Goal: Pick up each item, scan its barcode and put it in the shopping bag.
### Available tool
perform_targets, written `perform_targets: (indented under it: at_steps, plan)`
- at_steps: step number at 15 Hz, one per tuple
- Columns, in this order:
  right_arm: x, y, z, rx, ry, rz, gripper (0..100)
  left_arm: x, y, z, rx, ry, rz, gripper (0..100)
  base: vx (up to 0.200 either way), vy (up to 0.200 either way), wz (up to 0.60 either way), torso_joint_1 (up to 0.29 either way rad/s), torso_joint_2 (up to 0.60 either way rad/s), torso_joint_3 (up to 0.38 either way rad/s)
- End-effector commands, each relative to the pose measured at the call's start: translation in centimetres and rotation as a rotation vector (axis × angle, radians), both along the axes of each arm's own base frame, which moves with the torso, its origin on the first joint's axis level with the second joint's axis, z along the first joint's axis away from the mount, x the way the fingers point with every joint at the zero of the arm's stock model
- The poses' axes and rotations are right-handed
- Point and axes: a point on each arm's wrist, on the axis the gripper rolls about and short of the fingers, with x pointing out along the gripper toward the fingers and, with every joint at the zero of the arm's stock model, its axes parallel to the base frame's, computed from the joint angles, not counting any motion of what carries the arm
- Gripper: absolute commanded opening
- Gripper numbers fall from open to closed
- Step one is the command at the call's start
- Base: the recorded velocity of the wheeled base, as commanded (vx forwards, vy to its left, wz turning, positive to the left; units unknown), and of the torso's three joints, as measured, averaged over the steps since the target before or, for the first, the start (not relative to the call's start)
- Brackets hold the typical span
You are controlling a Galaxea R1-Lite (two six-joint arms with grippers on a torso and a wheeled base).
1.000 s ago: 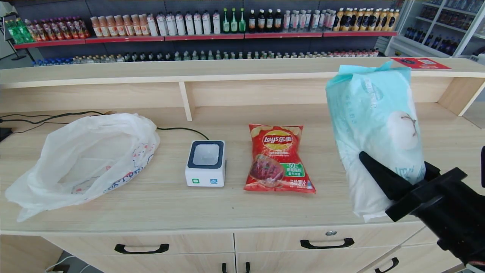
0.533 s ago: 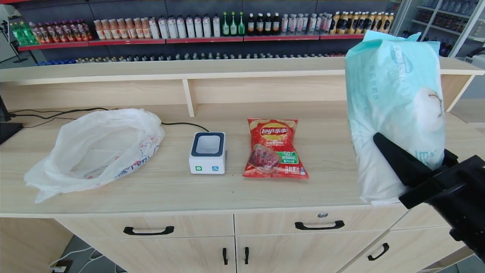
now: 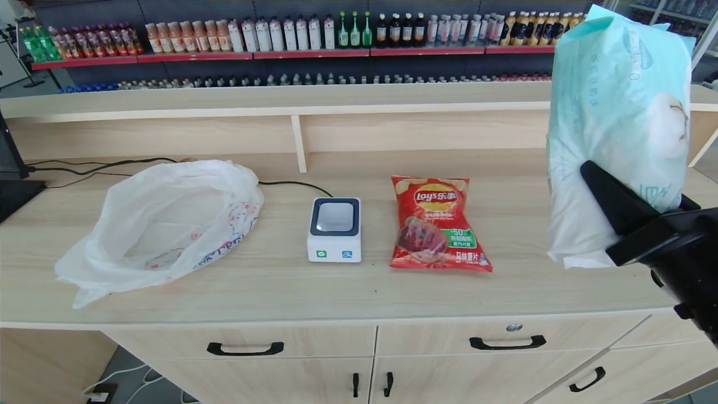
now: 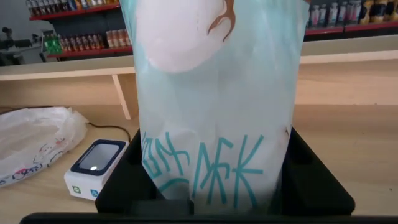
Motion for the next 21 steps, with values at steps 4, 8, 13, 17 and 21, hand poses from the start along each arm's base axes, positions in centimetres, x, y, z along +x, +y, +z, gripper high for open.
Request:
perform_targets:
  at_steps: [4, 8, 13, 17, 21]
  plan:
    - [0.1, 0.1, -0.5, -0.001, 0.021, 0.004, 0, 0.0, 0.0, 0.0, 0.000, 0.002, 0.001, 100, 0.000, 0.200, 0.00, 0.001, 0.00, 0.000]
    - [1.1, 0.6, -0.5, 0.001, 0.032, 0.006, 0, 0.0, 0.0, 0.0, -0.003, 0.002, 0.002, 100, 0.000, 0.200, 0.00, 0.001, 0.00, 0.002]
    - [1.6, 1.0, -1.1, -0.014, 0.055, 0.010, 0, 0.0, 0.0, 0.0, -0.004, 0.002, 0.002, 100, 0.000, 0.200, 0.00, 0.002, 0.00, 0.001]
    - [2.1, 1.4, -1.7, -0.027, 0.082, 0.019, 0, 0.0, 0.0, 0.0, -0.003, 0.002, 0.001, 100, 0.000, 0.200, 0.00, 0.002, 0.00, 0.004]
    - [3.3, 3.1, -2.1, -0.024, 0.105, 0.063, 0, 0.0, 0.0, 0.0, -0.003, 0.002, 0.002, 100, 0.000, 0.000, 0.00, 0.000, 0.00, 0.000]
